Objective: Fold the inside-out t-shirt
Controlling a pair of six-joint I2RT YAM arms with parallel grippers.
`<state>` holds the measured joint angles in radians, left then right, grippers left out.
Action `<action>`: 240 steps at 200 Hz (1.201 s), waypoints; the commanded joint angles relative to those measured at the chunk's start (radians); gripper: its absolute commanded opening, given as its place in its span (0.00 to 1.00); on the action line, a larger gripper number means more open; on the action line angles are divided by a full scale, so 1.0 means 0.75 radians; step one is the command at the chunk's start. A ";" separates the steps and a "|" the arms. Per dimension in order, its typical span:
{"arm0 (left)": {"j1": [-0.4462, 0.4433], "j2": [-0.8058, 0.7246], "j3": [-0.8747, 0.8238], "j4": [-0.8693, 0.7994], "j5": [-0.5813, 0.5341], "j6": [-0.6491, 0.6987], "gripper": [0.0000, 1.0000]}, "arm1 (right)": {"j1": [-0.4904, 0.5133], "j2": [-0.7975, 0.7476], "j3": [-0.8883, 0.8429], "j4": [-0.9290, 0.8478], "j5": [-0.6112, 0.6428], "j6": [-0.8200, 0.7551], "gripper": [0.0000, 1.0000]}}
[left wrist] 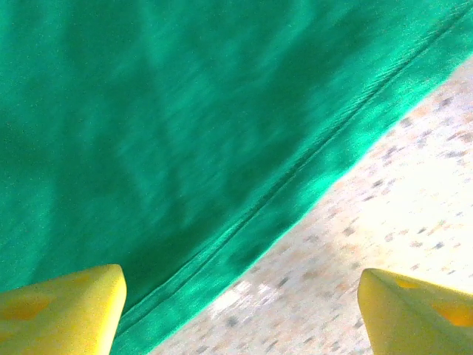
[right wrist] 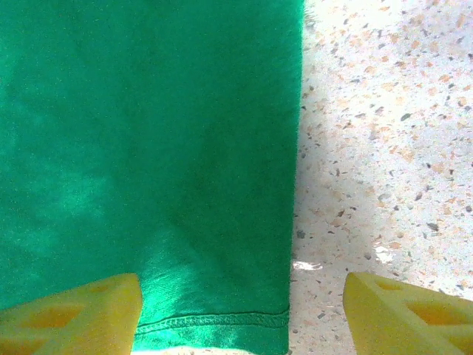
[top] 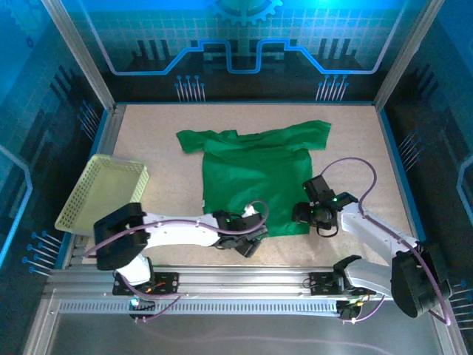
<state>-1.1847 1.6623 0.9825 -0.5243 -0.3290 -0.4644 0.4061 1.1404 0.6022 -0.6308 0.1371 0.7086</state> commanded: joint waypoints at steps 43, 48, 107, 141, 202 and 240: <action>-0.006 0.230 0.190 -0.030 -0.155 0.110 0.79 | -0.099 -0.147 -0.011 -0.016 -0.007 -0.008 0.74; -0.006 0.241 0.194 -0.024 -0.160 0.120 0.78 | -0.100 -0.153 -0.014 -0.019 -0.008 -0.008 0.74; 0.033 0.292 0.177 -0.001 -0.141 0.142 0.60 | -0.101 -0.181 -0.042 -0.010 -0.025 0.001 0.74; 0.088 0.280 0.139 0.044 -0.122 0.134 0.47 | -0.085 -0.193 -0.048 -0.005 -0.034 0.010 0.74; 0.112 0.255 0.095 0.112 -0.052 0.131 0.26 | -0.077 -0.215 -0.040 -0.036 -0.001 0.004 0.74; 0.108 0.113 0.083 0.126 -0.044 0.096 0.13 | -0.077 -0.262 -0.048 -0.057 0.020 -0.004 0.75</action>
<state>-1.1202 1.8229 1.0718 -0.4129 -0.3267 -0.3683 0.3416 0.9787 0.5755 -0.6437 0.1242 0.7071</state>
